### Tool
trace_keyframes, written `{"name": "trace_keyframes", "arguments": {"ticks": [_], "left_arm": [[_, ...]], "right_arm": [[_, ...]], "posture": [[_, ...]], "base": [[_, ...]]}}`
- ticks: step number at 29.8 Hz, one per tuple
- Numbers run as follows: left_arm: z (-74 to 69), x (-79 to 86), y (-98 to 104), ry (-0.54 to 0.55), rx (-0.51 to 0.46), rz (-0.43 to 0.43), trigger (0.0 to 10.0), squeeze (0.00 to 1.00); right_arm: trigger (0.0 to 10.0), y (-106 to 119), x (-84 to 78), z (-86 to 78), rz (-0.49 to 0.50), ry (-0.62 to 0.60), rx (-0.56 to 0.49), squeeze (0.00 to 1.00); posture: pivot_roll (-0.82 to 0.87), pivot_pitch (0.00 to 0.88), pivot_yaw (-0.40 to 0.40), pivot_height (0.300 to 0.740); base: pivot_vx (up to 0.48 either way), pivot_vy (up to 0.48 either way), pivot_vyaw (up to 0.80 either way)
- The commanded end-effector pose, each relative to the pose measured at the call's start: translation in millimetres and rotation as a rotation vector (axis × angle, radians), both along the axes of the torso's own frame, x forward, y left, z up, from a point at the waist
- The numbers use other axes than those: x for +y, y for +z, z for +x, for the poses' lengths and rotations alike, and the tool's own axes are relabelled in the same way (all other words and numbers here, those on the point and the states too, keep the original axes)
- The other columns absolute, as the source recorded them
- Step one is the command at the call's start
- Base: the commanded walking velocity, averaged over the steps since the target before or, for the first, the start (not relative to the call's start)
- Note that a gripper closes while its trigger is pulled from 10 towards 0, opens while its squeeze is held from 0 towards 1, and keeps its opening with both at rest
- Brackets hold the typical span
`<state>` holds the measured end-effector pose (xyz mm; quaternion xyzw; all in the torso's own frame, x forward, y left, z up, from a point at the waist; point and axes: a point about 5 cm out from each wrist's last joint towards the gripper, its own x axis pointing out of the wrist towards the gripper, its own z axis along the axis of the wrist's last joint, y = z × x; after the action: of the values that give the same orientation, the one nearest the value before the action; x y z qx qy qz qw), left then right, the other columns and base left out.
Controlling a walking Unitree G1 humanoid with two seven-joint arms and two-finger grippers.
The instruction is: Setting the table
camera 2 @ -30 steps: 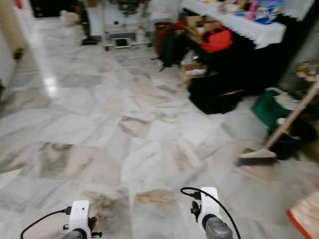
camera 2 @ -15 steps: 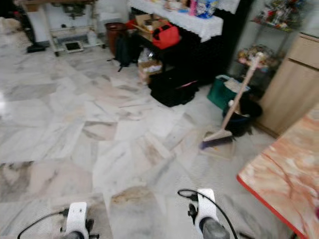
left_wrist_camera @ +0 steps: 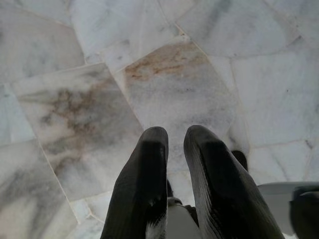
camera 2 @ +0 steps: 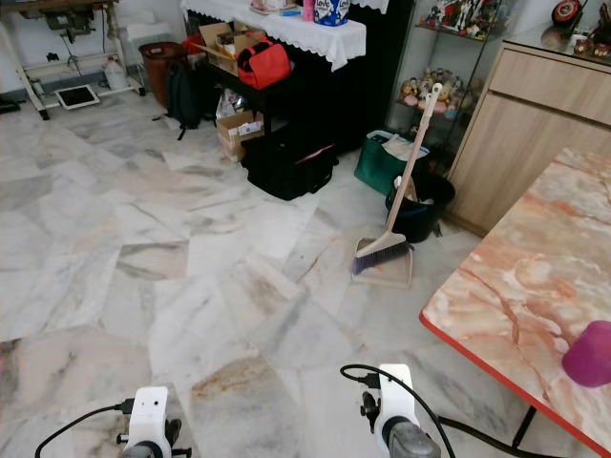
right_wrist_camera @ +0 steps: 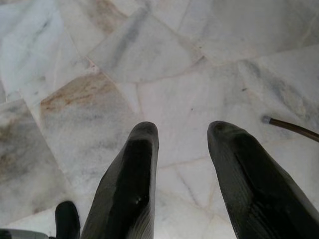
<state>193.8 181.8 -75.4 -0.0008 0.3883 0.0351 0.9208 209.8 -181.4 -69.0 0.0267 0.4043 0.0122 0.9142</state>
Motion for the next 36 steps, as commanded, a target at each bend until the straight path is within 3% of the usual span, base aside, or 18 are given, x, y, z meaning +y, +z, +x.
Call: {"name": "trace_keyframes", "arguments": {"ticks": [1,36], "left_arm": [[-0.6,-4.8,-1.3,-0.011,0.013,-0.001,10.0,0.00],[-5.9,-6.0,-4.5,-0.010,0.038,-0.010,10.0,0.00]], "right_arm": [[10.0,1.7,-6.1,1.9,-0.022,0.001,0.000,0.00],[10.0,-1.8,-9.7,-4.1,-0.050,0.002,0.033,0.00]], "posture": [[-0.02,0.000,-0.051,0.740],[-0.03,0.000,-0.058,0.740]], "base": [[0.000,0.000,-0.61],[0.000,0.000,-0.60]]}}
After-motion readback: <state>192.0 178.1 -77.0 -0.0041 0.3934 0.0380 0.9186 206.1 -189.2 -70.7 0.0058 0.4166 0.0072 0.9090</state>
